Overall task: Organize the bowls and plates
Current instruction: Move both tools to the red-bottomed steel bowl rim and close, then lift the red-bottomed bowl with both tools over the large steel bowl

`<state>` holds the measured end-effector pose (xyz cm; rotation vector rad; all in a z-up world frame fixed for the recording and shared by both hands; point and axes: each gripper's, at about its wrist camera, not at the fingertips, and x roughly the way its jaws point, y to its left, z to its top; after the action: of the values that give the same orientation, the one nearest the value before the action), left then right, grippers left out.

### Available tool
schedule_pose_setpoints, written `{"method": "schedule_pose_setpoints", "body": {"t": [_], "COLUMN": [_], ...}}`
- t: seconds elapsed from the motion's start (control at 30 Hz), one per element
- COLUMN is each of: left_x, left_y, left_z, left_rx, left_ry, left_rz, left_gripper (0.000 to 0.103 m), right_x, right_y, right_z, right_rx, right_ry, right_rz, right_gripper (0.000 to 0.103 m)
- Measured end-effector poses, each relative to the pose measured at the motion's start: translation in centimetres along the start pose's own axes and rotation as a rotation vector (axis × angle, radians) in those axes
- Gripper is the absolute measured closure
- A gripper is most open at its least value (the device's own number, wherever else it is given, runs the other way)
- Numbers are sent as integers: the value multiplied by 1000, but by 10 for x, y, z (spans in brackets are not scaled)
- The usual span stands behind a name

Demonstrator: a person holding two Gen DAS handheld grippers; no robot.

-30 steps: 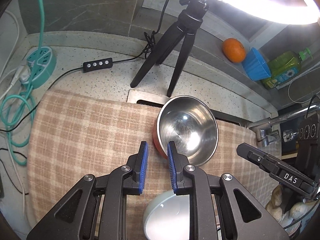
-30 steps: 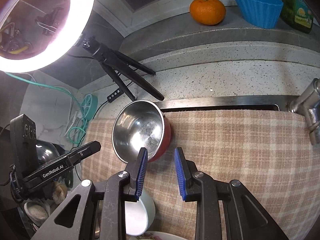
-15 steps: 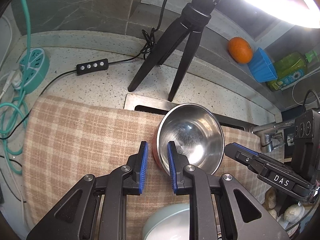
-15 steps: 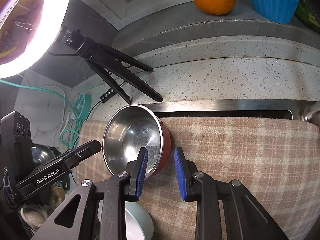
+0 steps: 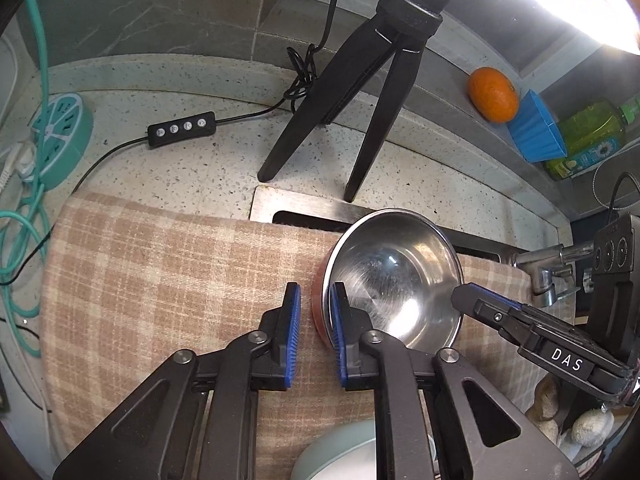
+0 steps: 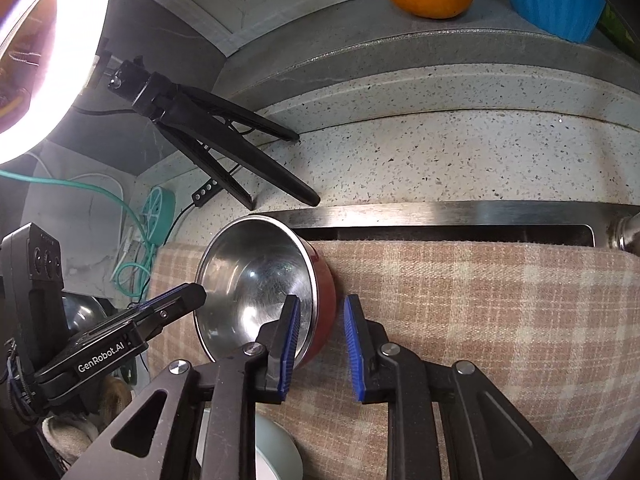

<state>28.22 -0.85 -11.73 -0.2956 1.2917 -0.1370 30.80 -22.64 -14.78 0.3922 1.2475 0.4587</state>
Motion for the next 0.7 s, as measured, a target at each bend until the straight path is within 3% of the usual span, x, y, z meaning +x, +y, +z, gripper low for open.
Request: {"method": "schedule_pose_setpoints", "body": {"t": [0.3,0.7], "left_x": [5,-4], "left_y": [-6,-11], "left_z": [-1,-5], "left_rx": [24,29], "left_ry": [8,-6], "left_rz": [3,-2], "left_gripper": [98,98], "right_x": [9,0], "right_y": [3,7], "right_z": [-1,-7], "right_rx": [-6,-13], "right_ry": [27,16], "right_rz": [7,-11], "right_gripper": [93,95]}}
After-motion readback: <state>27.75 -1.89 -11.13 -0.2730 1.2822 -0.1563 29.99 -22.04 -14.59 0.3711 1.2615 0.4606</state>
